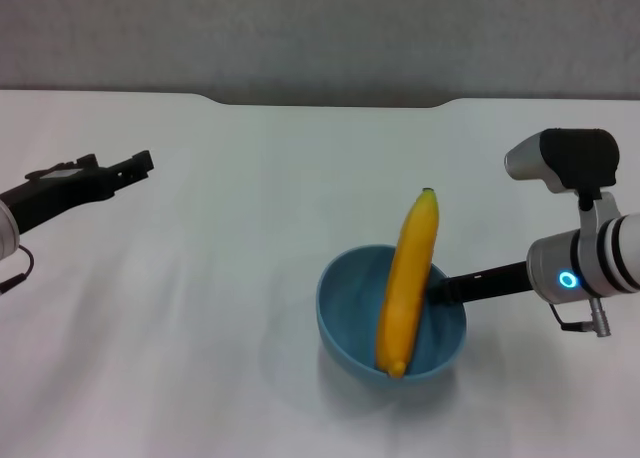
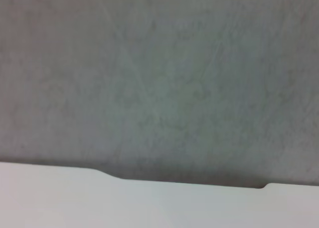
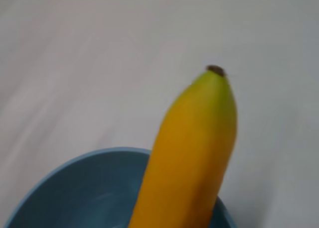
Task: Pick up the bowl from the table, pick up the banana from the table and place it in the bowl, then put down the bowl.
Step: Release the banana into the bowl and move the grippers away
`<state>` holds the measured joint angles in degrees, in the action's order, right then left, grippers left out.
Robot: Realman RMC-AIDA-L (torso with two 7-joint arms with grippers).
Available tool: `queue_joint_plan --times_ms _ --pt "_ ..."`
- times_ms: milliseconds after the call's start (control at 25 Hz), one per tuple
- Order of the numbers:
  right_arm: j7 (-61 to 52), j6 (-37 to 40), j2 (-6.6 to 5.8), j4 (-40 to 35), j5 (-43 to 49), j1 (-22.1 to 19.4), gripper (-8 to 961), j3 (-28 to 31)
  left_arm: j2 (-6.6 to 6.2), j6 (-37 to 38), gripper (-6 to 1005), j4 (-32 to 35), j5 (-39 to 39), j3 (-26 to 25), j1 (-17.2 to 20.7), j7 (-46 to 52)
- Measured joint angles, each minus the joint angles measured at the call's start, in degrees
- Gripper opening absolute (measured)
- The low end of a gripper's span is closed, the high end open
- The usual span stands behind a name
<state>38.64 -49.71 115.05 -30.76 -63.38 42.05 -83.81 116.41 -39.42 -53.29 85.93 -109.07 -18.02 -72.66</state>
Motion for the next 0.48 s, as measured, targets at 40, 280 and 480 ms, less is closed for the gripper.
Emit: queue_joint_plan --times_ms 40,280,480 --pt "0.0 0.1 0.0 0.0 0.2 0.0 30 0.0 0.0 0.0 896 0.1 0.0 0.0 0.0 0.0" --pt "-0.3 0.1 0.0 0.2 0.8 0.0 30 0.0 0.12 0.1 896 0.5 -0.1 0.0 0.0 0.0" --pt "-0.3 0.3 0.0 1.1 1.0 0.0 30 0.0 0.09 0.1 896 1.0 -0.1 0.1 -0.2 0.0"
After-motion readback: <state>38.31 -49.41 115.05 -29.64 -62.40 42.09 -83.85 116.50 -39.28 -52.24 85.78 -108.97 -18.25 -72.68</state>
